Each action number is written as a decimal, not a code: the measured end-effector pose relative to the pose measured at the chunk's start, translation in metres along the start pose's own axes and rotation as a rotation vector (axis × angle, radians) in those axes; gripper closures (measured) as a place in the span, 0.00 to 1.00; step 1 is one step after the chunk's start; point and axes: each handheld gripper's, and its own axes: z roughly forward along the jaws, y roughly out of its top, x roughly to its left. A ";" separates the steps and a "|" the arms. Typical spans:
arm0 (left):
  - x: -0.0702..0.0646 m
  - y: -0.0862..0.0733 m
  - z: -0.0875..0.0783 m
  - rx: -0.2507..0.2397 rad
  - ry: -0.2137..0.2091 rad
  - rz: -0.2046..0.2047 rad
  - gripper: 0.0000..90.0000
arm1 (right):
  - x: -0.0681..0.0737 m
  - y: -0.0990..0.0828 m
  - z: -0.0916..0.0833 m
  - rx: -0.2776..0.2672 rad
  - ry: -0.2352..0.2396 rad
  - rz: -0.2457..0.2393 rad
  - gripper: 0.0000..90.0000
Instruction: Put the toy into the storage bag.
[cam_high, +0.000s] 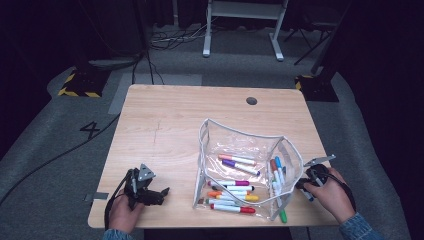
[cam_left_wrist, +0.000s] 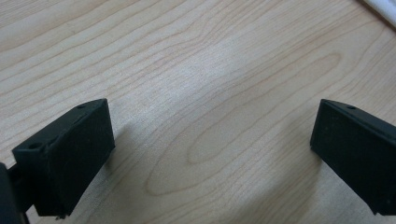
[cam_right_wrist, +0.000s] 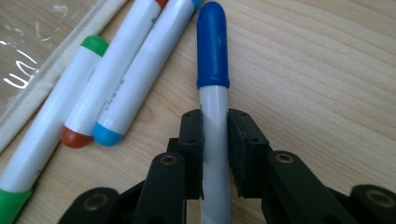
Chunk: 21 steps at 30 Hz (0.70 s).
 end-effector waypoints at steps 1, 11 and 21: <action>0.000 0.000 0.000 0.000 0.000 0.000 0.00 | 0.000 0.000 0.000 0.001 -0.004 0.003 0.85; 0.000 0.000 0.000 0.002 0.000 0.002 0.00 | -0.007 -0.001 -0.012 -0.038 0.021 0.035 0.85; 0.000 0.000 0.000 0.000 0.000 0.000 0.00 | -0.009 0.008 -0.051 -0.112 0.028 0.025 0.85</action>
